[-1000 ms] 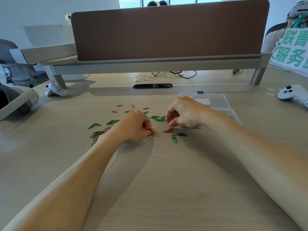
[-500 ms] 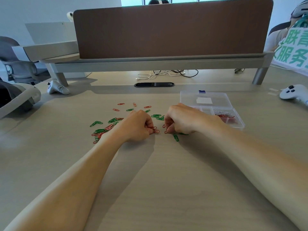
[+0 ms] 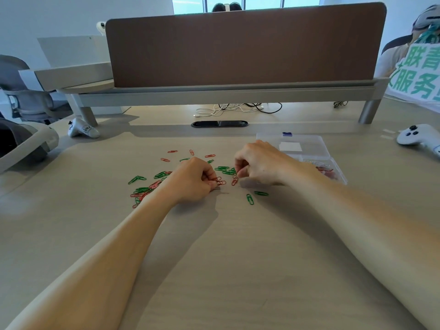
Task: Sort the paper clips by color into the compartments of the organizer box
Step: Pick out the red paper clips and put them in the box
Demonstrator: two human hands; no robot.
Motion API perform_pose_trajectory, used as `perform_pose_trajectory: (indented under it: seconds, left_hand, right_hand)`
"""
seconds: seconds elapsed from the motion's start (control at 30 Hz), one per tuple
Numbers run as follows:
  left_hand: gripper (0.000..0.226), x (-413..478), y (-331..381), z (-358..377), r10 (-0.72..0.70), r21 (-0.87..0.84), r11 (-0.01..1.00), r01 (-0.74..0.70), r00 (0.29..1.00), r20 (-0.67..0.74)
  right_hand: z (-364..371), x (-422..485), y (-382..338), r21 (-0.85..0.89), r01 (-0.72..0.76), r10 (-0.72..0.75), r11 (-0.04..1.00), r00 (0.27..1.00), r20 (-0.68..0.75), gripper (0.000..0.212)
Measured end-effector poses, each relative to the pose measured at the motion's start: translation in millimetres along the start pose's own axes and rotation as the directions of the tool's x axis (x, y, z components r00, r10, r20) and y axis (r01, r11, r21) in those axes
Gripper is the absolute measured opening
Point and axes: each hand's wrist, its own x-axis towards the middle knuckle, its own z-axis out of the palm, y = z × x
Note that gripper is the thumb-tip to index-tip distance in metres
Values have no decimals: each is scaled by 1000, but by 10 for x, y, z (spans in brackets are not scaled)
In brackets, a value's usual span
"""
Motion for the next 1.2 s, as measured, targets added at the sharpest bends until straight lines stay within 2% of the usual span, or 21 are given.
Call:
perform_pose_trajectory:
  seconds: [0.1,0.3,0.43,0.6,0.83,1.2]
  left_hand:
    - [4,9,-40,-23,-6,-16,1000,6,1000,-9]
    - [4,4,-98,-59,-10,-58,998,9,1000,-8]
    - [4,10,-101,-58,-5,-76,997,6,1000,3]
    - [3,10,-110,-56,-2,-81,997,3,1000,14]
    - [7,3,-108,-51,6,-66,998,-6,1000,13]
    - [7,-5,-79,-51,-7,-74,997,6,1000,-11]
  right_hand:
    - [9,100,62,-20,18,-17,1000,997,72,12]
    - [18,194,84,9,73,-73,997,987,145,15]
    - [18,219,59,19,59,-61,998,986,157,28]
    - [-6,249,23,-29,75,-68,997,980,189,25]
    - [21,261,-18,-55,74,-63,996,981,186,10]
    - [115,195,-4,-106,82,-66,991,988,143,17]
